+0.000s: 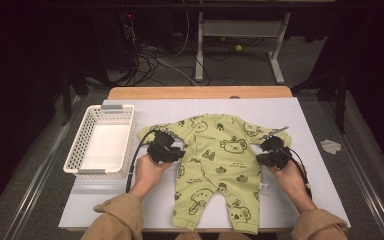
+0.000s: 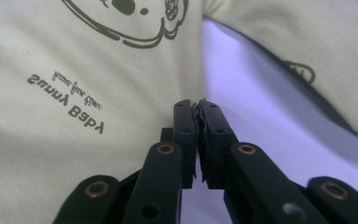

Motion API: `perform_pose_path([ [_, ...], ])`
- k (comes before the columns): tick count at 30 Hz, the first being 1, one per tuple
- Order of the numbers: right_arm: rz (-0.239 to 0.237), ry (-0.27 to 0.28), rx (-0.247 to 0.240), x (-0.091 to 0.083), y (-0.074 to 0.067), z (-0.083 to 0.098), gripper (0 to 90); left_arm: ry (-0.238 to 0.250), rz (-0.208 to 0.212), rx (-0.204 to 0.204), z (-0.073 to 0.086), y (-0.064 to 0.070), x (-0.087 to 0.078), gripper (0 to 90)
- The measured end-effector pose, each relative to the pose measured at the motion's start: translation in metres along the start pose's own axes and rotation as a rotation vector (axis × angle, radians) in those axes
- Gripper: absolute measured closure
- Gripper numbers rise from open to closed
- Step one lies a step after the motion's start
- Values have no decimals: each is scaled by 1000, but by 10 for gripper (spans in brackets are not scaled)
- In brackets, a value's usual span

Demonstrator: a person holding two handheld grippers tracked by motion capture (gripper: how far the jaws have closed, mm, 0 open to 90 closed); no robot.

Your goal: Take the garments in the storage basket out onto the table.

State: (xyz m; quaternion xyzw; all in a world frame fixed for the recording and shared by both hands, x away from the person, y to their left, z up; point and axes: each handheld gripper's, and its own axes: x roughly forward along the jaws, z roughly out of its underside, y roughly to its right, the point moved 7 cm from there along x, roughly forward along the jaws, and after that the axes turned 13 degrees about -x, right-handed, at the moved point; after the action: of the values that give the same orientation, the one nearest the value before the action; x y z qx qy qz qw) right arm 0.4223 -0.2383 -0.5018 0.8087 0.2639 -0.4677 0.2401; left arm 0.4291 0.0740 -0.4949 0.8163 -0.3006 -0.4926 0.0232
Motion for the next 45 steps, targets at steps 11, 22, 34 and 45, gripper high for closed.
perform_pose_path([
  [11,0,63,44,1,18,-25,805,-20,-75,-47,-32,-13,20,538],
  [22,5,52,50,35,31,-57,699,-45,-166,-120,-63,-41,34,483],
  [34,-1,-1,12,46,30,-71,900,-154,-135,-43,-66,-26,52,782],
  [45,87,1,24,48,45,-89,900,-43,-184,-91,-84,-44,42,834],
])
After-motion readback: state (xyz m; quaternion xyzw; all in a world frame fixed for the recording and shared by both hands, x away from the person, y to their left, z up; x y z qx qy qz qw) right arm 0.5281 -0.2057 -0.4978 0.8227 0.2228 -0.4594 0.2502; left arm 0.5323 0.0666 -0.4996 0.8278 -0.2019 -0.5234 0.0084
